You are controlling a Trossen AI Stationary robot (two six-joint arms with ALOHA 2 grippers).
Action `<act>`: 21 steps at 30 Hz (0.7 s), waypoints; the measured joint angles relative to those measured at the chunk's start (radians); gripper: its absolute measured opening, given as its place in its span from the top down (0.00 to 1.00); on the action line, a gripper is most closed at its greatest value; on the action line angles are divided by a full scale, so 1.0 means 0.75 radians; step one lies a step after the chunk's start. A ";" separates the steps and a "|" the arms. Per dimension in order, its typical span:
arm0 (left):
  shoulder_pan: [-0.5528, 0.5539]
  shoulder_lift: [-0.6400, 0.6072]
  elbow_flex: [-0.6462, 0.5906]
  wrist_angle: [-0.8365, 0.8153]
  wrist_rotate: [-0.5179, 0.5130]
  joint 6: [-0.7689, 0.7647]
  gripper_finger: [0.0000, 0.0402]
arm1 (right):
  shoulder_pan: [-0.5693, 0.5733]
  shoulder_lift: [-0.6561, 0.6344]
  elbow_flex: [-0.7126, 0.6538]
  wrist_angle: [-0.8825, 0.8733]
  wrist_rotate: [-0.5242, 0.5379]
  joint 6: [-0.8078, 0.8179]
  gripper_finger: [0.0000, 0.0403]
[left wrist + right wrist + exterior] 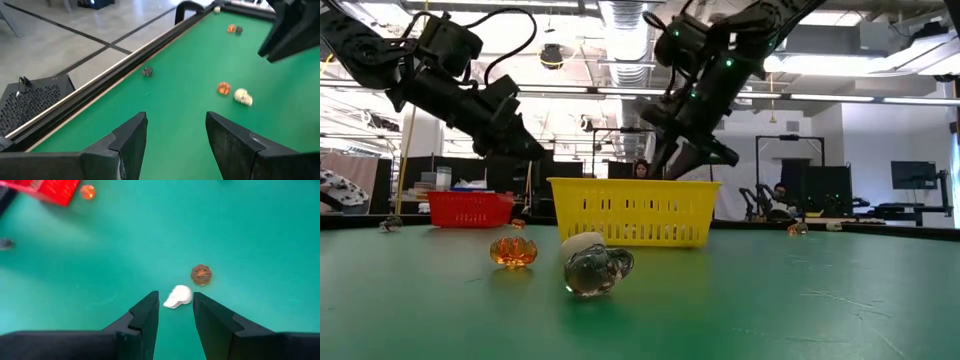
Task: Sort Halloween decoration
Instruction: Put the orange pumpkin toy into the red bin
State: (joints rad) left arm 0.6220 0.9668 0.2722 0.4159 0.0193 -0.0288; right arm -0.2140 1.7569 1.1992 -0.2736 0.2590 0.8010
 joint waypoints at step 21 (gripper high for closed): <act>0.001 -0.001 0.001 0.161 0.001 0.044 0.52 | 0.010 0.155 0.110 -0.018 0.102 -0.074 0.62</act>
State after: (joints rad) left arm 0.6228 0.9665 0.2726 0.5369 0.0196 0.0043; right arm -0.2066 1.8729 1.2816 -0.2869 0.3354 0.7455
